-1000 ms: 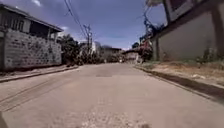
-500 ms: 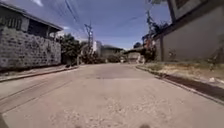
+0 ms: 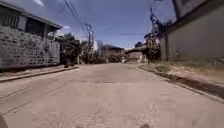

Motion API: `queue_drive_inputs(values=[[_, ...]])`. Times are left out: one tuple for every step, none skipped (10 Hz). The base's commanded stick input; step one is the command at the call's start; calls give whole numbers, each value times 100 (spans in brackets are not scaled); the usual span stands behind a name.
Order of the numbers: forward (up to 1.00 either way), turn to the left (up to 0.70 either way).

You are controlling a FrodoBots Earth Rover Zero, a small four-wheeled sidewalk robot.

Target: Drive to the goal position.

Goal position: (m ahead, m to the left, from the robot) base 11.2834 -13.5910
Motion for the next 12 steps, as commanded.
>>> queue_drive_inputs(values=[[100,0],[100,0],[100,0],[100,0],[100,0],[100,0],[100,-1],[100,-10],[100,-35],[100,-35],[100,-4],[100,0]])
